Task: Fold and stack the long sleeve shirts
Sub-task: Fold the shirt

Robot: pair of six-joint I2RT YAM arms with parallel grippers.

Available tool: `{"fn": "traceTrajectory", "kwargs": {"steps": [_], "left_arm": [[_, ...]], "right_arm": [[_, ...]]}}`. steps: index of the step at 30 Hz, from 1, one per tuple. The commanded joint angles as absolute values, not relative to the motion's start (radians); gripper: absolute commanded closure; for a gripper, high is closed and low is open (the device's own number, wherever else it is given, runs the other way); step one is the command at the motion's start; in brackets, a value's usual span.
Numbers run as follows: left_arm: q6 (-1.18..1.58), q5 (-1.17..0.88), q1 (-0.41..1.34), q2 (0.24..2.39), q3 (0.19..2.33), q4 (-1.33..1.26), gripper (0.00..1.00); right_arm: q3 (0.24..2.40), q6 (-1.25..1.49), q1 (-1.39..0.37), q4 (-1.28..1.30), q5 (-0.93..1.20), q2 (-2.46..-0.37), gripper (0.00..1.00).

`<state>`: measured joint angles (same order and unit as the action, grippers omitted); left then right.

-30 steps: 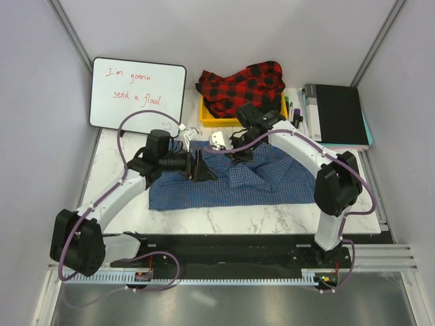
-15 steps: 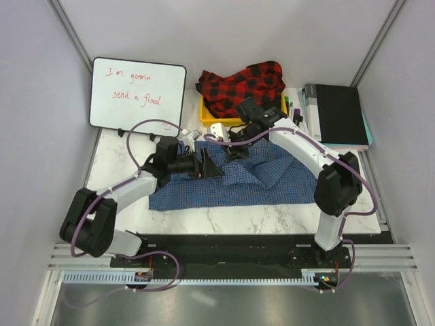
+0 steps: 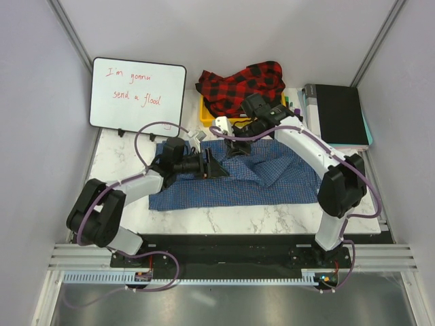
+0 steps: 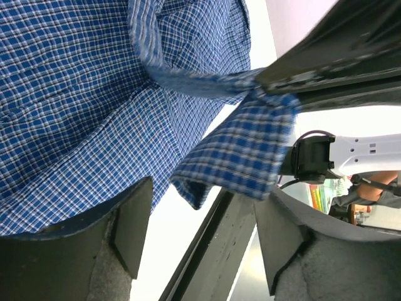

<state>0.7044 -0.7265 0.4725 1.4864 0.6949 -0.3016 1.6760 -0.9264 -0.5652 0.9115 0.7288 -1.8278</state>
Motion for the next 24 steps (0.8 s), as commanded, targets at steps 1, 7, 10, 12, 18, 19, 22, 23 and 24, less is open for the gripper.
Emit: {"fn": "traceTrajectory", "kwargs": {"steps": [1, 7, 10, 12, 18, 19, 22, 23, 24], "left_arm": [[0.689, -0.724, 0.474, 1.471, 0.727, -0.330, 0.25], [0.021, -0.718, 0.460, 1.153, 0.727, 0.085, 0.15], [-0.502, -0.657, 0.456, 0.935, 0.674, 0.276, 0.09], [-0.860, -0.643, 0.459, 0.765, 0.606, 0.275, 0.06], [-1.455, -0.795, 0.537, 0.612, 0.366, 0.031, 0.01], [-1.509, -0.793, 0.558, 0.644, 0.345, -0.083, 0.01], [-1.633, -0.759, 0.643, 0.760, 0.298, -0.347, 0.01], [-1.667, -0.750, 0.672, 0.788, 0.296, -0.397, 0.01], [-1.677, -0.743, 0.687, 0.819, 0.299, -0.434, 0.01]], "right_arm": [[1.681, -0.931, -0.557, 0.896, 0.804, -1.758, 0.98], [1.678, -0.957, -0.532, 0.951, 0.877, -1.747, 1.00], [1.669, -0.991, -0.529, 1.018, 0.919, -1.746, 1.00], [1.680, -1.025, -0.532, 1.057, 0.943, -1.758, 1.00], [1.720, -1.097, -0.528, 1.186, 1.006, -1.802, 1.00], [1.735, -1.115, -0.529, 1.231, 1.008, -1.810, 1.00], [1.769, -1.189, -0.529, 1.339, 1.026, -1.845, 1.00], [1.775, -1.198, -0.529, 1.356, 1.026, -1.859, 1.00], [1.778, -1.201, -0.531, 1.364, 1.028, -1.864, 1.00]]}}
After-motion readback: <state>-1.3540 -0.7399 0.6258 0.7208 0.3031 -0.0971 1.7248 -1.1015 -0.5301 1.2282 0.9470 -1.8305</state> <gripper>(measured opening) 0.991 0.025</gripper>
